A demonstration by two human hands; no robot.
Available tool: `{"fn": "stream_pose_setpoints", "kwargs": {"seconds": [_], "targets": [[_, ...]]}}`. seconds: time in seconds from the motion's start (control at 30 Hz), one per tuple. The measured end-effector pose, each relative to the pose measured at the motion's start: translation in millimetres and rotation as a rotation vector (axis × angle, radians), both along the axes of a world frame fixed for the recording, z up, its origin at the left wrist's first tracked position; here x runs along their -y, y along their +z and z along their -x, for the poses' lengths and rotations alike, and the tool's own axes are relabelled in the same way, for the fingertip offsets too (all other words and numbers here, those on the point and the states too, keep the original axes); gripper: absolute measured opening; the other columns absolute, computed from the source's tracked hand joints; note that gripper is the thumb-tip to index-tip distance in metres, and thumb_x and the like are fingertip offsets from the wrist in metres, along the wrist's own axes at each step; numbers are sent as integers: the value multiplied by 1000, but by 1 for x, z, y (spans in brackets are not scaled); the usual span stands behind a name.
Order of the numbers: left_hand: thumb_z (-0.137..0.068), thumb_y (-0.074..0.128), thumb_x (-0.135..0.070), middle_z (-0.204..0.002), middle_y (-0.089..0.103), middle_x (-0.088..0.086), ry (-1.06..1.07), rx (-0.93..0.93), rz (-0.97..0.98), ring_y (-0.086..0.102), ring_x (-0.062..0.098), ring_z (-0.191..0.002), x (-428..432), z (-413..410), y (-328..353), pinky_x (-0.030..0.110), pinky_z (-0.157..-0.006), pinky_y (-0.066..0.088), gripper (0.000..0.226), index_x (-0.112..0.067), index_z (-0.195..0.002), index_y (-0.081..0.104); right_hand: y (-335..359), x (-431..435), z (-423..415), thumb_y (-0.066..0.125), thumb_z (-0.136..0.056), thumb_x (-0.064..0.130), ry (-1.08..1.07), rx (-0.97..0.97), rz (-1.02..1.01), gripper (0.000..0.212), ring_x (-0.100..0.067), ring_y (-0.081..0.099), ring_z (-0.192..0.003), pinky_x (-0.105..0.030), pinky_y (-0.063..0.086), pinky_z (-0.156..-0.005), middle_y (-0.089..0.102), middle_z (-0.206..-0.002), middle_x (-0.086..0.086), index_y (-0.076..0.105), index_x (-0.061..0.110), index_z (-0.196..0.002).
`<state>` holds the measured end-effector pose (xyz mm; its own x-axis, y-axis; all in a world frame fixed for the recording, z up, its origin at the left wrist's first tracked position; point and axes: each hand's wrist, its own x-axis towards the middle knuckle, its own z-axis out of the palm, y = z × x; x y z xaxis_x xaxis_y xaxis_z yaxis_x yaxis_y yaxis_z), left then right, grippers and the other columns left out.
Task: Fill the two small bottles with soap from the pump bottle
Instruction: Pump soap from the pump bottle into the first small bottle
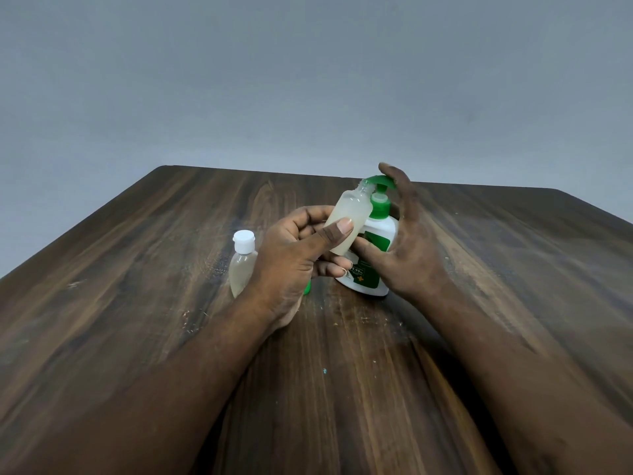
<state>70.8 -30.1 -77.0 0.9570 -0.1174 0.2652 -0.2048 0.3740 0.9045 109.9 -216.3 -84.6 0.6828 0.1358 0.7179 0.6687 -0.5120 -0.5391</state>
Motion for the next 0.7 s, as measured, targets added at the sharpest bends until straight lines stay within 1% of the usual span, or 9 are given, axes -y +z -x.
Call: {"fn": "stream_pose_setpoints", "kwargs": {"seconds": [0.07, 0.2, 0.27, 0.4, 0.43, 0.47, 0.57, 0.6, 0.7], "targets": [[-79, 77, -29, -92, 78, 16, -3, 0, 7, 69, 19, -61, 0, 0, 0, 21, -53, 57, 49, -7, -121, 67, 0, 0, 0, 92, -80, 18, -5, 1, 2, 101, -3, 66, -118, -17, 55, -90, 60, -133, 24, 31, 32, -160], [-79, 78, -30, -92, 77, 17, -7, 0, 12, 69, 19, -61, 0, 0, 0, 20, -53, 58, 49, -7, -121, 67, 0, -1, 0, 96, -78, 27, 10, -1, -9, 103, -6, 67, -118, -26, 58, -92, 64, -134, 14, 32, 29, -159], [-78, 78, -31, -92, 77, 16, -6, 4, 7, 69, 19, -61, 0, 0, 0, 20, -53, 57, 50, -7, -121, 67, 1, 0, 0, 95, -78, 28, 12, 2, -11, 103, -7, 67, -119, -29, 59, -93, 63, -135, 13, 32, 29, -159], [-78, 77, -30, -92, 77, 15, -4, 6, 9, 69, 18, -61, 0, 0, 1, 20, -52, 58, 49, -7, -121, 67, 1, -1, 1, 94, -80, 25, 4, 1, -4, 101, 1, 66, -117, -14, 54, -88, 58, -131, 31, 32, 30, -159], [-79, 77, -30, -92, 78, 15, -4, 6, 8, 69, 18, -60, 0, 0, 1, 20, -53, 58, 49, -7, -121, 67, 1, -1, 1, 93, -80, 22, 2, -4, -8, 99, 2, 66, -116, -14, 54, -86, 57, -129, 34, 33, 31, -158], [-79, 77, -30, -91, 78, 14, -1, 8, 7, 69, 18, -60, 0, 0, 1, 20, -52, 57, 48, -7, -120, 67, 0, -1, 0, 92, -80, 19, 3, -7, -14, 98, 1, 67, -114, -16, 56, -85, 57, -128, 35, 34, 30, -157], [-79, 78, -29, -91, 78, 13, 8, -2, -2, 69, 17, -59, -1, 0, 0, 19, -51, 57, 49, -6, -121, 67, -1, -1, -1, 92, -80, 18, -4, 5, -25, 92, -7, 70, -110, -33, 62, -85, 59, -128, 26, 38, 27, -153], [-80, 78, -29, -91, 78, 12, 10, -6, -4, 69, 18, -59, -1, 0, -1, 19, -51, 57, 49, -6, -121, 67, -1, -1, -1, 92, -80, 19, -6, 7, -28, 91, -8, 71, -110, -34, 61, -86, 60, -128, 23, 38, 27, -152], [-80, 78, -30, -92, 79, 12, 16, -4, -14, 69, 18, -60, -1, 0, -2, 19, -51, 57, 50, -6, -122, 67, -1, -1, -1, 92, -80, 21, -5, 7, -24, 91, -6, 70, -112, -30, 60, -87, 60, -129, 21, 38, 26, -153]]}}
